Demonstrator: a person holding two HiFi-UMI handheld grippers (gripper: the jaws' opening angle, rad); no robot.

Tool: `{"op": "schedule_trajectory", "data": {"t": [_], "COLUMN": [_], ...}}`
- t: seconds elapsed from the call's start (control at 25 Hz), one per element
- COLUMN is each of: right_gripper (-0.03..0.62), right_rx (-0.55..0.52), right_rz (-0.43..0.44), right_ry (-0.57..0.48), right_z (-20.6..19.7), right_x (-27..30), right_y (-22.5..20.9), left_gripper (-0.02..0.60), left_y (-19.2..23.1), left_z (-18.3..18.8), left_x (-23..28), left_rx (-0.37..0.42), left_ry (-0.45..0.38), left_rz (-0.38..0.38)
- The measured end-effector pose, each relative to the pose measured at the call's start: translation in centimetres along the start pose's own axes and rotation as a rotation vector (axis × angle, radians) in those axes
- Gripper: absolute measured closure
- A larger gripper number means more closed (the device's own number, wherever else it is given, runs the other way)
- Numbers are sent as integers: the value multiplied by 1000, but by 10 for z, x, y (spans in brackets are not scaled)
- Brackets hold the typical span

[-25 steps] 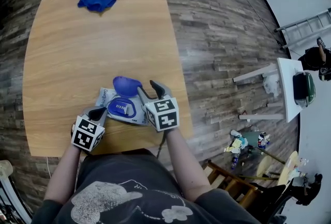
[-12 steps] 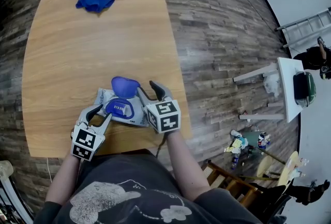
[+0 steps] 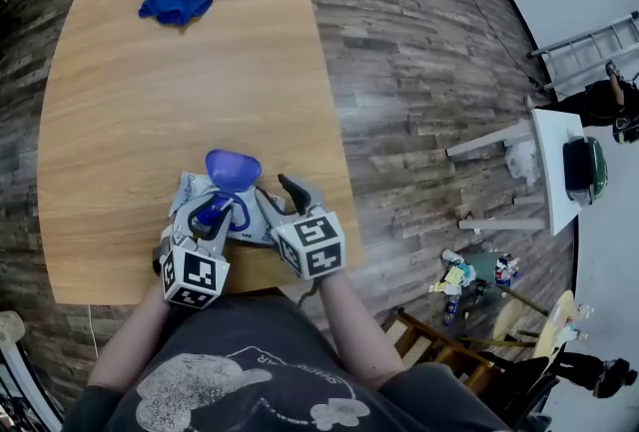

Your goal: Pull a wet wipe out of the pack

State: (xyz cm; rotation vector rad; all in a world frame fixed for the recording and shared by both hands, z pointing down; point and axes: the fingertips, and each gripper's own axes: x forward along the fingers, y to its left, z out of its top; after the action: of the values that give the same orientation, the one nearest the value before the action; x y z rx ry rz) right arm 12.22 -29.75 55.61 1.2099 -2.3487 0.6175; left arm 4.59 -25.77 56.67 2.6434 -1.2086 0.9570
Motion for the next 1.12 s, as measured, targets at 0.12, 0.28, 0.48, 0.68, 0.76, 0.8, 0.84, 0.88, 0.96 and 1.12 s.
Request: {"op": "schedule_trajectory", "data": {"t": [0.12,0.28,0.48,0.68,0.76,0.8,0.84,0.88,0.96,1.12], "right_gripper": [404,405,456,487,487,487,487,487,487,490], "right_rx": [-20,-72,-144,-179,-174,-168,-168,-176,-202,-207], "right_rz": [20,39,139,147,128,119,109,96,63,6], "right_ry": [6,17,119,239,276,293,310,328,352,357], "right_z": [1,2,-8,-24,-29,-32,-35,-38,-42,-44], "right_x": [-2,-2,3,21,29,32,36,39,44,45], "right_y": [6,28,74,100,101,102,102,101,99,96], "left_gripper": [541,549,546,543,544,545,545,543,545,545], "left_y": [17,33,37,38,35,34,33,32,32,29], "left_z": [1,-15,-34,-41,-41,-41,-41,-41,-43,-43], "left_x": [-8,-17,-15,-8,-7,-7,-6,-6,-5,-4], "left_rx": [-49,-122,-149,-85,-69,-61,-55,-52,-52,-65], "left_ry": [-18,9,60,77,74,73,71,68,63,54], "left_rz": [63,62,5,-28,-47,-57,-67,-77,-95,-118]}}
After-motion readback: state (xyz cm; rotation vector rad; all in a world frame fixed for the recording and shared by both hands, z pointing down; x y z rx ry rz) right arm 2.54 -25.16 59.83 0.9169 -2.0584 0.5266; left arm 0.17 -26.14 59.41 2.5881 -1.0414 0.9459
